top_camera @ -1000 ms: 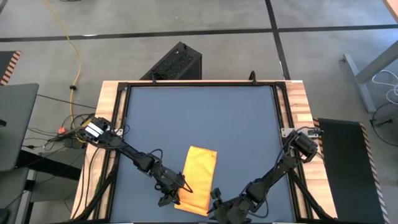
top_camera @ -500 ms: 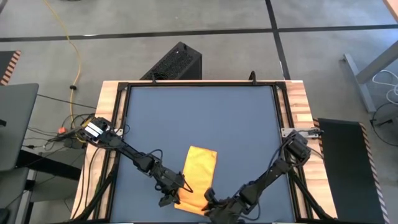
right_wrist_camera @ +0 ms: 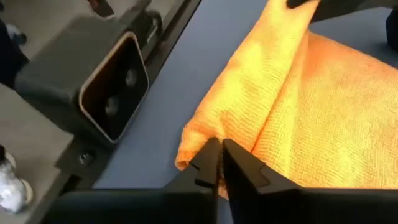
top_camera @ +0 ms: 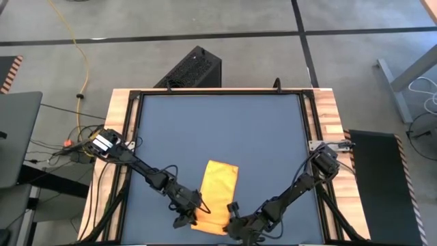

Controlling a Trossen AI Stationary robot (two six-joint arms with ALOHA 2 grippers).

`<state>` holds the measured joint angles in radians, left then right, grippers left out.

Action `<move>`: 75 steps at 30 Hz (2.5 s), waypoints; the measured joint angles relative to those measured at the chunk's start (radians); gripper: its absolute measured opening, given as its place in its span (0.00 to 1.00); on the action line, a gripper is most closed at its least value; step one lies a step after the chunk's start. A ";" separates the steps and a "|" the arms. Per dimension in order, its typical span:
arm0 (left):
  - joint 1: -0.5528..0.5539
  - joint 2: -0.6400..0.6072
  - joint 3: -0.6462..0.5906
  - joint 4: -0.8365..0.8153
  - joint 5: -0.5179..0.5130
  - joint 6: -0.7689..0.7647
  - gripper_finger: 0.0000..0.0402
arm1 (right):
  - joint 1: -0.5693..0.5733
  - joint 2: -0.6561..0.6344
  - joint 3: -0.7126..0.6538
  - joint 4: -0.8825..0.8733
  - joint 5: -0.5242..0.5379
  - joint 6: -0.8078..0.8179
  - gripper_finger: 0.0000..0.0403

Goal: Roll towel
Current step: Roll the yellow towel

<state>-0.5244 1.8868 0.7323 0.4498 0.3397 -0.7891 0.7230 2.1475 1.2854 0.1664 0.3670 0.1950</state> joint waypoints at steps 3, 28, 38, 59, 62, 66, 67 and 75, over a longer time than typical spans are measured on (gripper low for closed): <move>0.005 -0.029 -0.005 -0.011 0.004 0.053 0.17 | -0.002 0.009 0.001 0.011 -0.001 0.054 0.04; -0.293 -0.313 -0.008 -0.221 -0.744 0.820 0.22 | -0.005 0.031 0.001 0.069 -0.078 0.284 0.05; -0.358 -0.205 0.035 -0.236 -0.793 1.373 0.22 | -0.020 0.033 0.000 0.104 -0.154 0.340 0.05; -0.367 -0.051 0.153 -0.254 -0.881 1.911 0.22 | -0.044 0.033 0.000 0.104 -0.167 0.418 0.05; -0.377 -0.051 0.153 -0.282 -0.846 1.943 0.22 | -0.044 0.033 0.000 0.103 -0.167 0.435 0.05; -0.379 -0.051 0.153 -0.266 -0.833 1.987 0.22 | -0.047 0.032 0.000 0.102 -0.166 0.459 0.05; -0.379 -0.051 0.153 -0.265 -0.834 2.001 0.22 | -0.049 0.032 0.000 0.102 -0.166 0.460 0.05; -0.378 -0.040 0.153 -0.229 -0.806 2.059 0.22 | -0.071 0.032 0.000 0.101 -0.164 0.460 0.05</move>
<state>-0.9024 1.8465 0.8848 0.2210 -0.4665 1.2699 0.6523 2.1799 1.2854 0.2672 0.2027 0.6552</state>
